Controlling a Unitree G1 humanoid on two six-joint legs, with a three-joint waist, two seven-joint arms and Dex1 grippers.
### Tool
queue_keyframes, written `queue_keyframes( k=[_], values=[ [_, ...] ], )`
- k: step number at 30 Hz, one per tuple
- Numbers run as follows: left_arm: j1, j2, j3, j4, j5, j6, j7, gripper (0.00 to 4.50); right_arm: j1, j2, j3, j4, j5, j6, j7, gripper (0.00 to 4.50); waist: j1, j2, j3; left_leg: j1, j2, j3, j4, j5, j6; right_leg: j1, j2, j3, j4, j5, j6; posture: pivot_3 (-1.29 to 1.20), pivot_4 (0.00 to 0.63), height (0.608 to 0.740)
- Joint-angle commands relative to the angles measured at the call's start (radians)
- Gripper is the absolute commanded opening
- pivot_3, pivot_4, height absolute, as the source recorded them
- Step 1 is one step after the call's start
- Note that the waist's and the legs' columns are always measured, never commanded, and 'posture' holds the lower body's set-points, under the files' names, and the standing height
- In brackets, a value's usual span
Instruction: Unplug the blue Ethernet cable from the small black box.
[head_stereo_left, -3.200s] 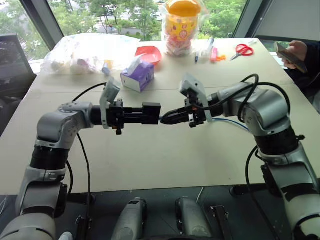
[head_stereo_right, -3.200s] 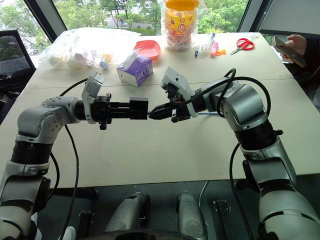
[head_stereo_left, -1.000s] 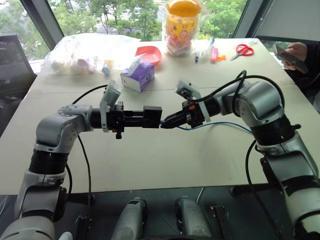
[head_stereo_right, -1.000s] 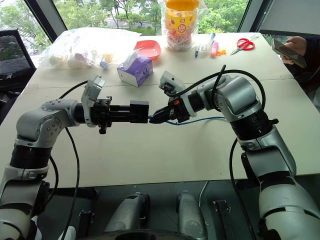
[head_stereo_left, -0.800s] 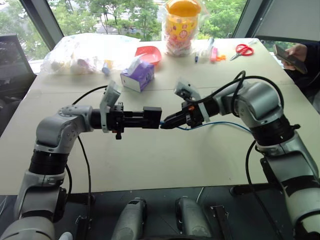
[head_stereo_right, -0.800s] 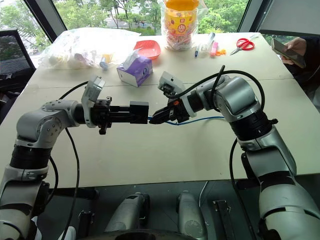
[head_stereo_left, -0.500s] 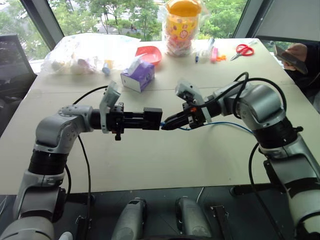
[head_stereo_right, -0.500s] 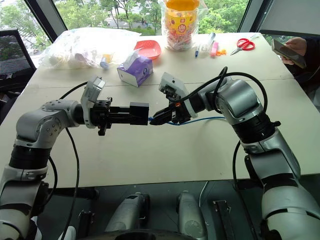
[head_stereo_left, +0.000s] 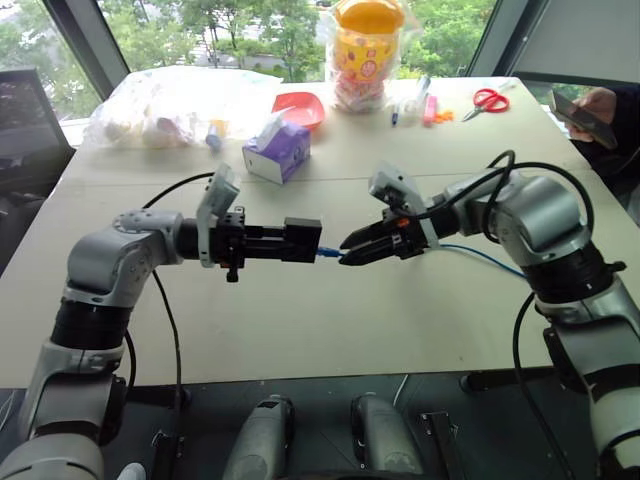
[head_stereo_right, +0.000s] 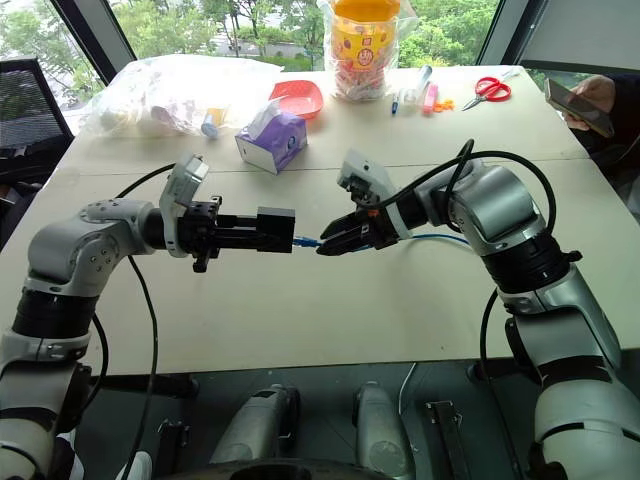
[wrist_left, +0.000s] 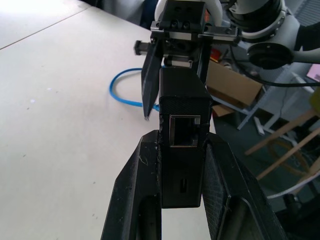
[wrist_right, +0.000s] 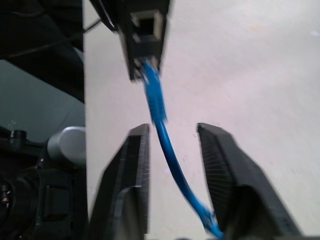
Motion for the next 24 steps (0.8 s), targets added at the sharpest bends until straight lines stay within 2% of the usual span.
queue_keyframes(
  k=[1,11,19,22,24],
  values=[
    [-0.011,-0.005,0.013,-0.02,-0.006,-0.025,-0.004,0.48,-0.024,0.007,-0.029,-0.021,0.017,0.029,-0.004,3.21,0.0,0.0,0.0,0.0,0.0,0.0,0.0,0.0,0.0,0.0,0.0,0.0,0.0,0.0,0.0,0.0,0.15,0.74],
    [-0.003,-0.023,-0.037,-0.043,0.023,-0.061,-0.018,0.48,-0.084,0.061,-0.009,-0.011,0.036,0.112,-0.002,3.21,-0.001,0.0,0.0,0.0,0.0,0.0,0.0,0.0,0.0,0.0,0.0,0.0,0.0,0.0,0.0,0.0,0.15,0.74],
    [-0.004,-0.028,-0.043,-0.036,0.038,-0.075,-0.024,0.48,-0.097,0.063,0.005,-0.012,0.039,0.113,0.003,3.21,0.0,0.0,0.0,0.0,0.0,0.0,0.0,0.0,0.0,0.0,0.0,0.0,0.0,0.0,0.0,0.0,0.15,0.74],
    [-0.005,-0.03,-0.042,-0.036,0.036,-0.075,-0.02,0.48,-0.094,0.063,0.008,-0.017,0.038,0.11,0.004,2.32,-0.001,0.0,0.0,0.0,0.0,0.0,0.0,0.0,0.0,0.0,0.0,0.0,0.0,0.0,0.0,0.0,0.15,0.74],
    [-0.004,-0.03,-0.041,-0.036,0.036,-0.076,-0.019,0.48,-0.092,0.065,0.011,-0.017,0.036,0.109,0.001,1.38,-0.001,0.0,0.0,0.0,0.0,0.0,0.0,0.0,0.0,0.0,0.0,0.0,0.0,0.0,0.0,0.0,0.15,0.74]
  ],
)
